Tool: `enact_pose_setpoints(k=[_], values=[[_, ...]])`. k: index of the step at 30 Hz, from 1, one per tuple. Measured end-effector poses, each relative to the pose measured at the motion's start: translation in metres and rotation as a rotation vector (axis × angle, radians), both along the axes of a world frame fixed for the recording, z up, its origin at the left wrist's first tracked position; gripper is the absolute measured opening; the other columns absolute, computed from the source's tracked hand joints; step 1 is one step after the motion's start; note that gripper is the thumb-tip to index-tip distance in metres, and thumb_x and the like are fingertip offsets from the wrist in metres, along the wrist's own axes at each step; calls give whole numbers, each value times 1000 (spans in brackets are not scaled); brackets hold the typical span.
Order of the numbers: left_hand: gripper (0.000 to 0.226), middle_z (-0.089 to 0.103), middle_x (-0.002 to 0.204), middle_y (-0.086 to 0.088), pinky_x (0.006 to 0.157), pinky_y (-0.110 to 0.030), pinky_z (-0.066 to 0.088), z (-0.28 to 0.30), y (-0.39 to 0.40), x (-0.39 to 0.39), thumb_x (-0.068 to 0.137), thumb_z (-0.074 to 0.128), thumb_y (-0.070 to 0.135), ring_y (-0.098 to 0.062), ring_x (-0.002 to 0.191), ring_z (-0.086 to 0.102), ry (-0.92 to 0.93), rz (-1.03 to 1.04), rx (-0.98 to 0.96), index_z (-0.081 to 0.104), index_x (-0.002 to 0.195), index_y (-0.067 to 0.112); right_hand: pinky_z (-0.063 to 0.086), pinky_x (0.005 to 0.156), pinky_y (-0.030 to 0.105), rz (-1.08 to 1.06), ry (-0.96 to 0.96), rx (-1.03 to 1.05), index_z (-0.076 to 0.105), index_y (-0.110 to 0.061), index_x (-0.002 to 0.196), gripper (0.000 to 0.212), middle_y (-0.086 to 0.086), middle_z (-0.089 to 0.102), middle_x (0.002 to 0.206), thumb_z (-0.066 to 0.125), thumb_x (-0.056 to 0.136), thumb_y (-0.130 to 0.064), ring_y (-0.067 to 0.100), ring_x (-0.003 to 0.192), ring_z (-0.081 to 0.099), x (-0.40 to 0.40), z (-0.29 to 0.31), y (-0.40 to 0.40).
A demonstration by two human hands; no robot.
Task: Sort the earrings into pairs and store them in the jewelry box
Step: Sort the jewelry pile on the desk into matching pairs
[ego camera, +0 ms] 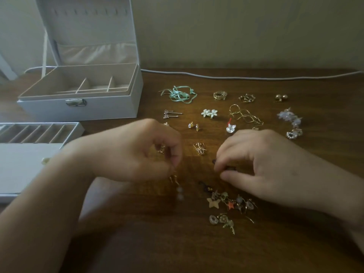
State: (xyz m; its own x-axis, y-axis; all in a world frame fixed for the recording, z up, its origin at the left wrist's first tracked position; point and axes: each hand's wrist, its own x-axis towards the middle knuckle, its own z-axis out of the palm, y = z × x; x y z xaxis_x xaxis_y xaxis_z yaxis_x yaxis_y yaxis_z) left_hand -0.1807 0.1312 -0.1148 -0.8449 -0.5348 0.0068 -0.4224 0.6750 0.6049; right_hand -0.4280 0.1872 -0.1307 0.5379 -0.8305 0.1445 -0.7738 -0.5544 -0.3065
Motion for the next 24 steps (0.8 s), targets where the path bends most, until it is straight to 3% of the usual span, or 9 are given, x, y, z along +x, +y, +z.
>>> enact_pose_setpoints(k=[4,7,13,17,19,24], values=[[5,63,76,0,69,-26,42,5,-6,15,69,56,32,-20,73,55,-3,65,19,60,69,29,54,78,34,160,107,-55,72,-36,100,26,-24,63,103,54,85,-47,2,103,53,2,-2,2],[10,59,71,3,65,-32,44,4,-7,17,65,54,35,-19,69,53,-78,56,35,60,67,27,54,75,36,275,112,-107,72,-34,102,21,-21,64,106,60,86,-34,7,103,55,3,-5,2],[9,58,71,7,64,-38,48,-1,-3,8,65,56,33,-20,70,55,-166,-18,56,61,69,27,56,71,41,337,222,-264,72,-34,104,31,-17,66,108,70,78,-17,15,106,59,4,-15,-3],[10,57,72,5,62,-40,47,-4,-2,5,67,55,34,-21,70,54,-179,-34,41,61,71,26,56,65,38,324,245,-239,72,-35,92,14,-17,66,97,61,85,-30,14,101,59,10,-12,0],[8,57,72,4,61,-38,47,-5,-1,3,69,57,31,-21,70,54,-196,-39,45,61,72,25,55,66,35,303,262,-177,69,-36,89,8,-18,64,94,66,82,-37,11,99,58,12,-9,2],[2,58,73,3,62,-40,46,-6,0,0,71,60,23,-20,69,55,-229,-40,79,62,73,24,42,90,28,208,174,-15,61,-36,93,15,-22,55,98,56,89,-50,-2,104,39,8,-2,5]])
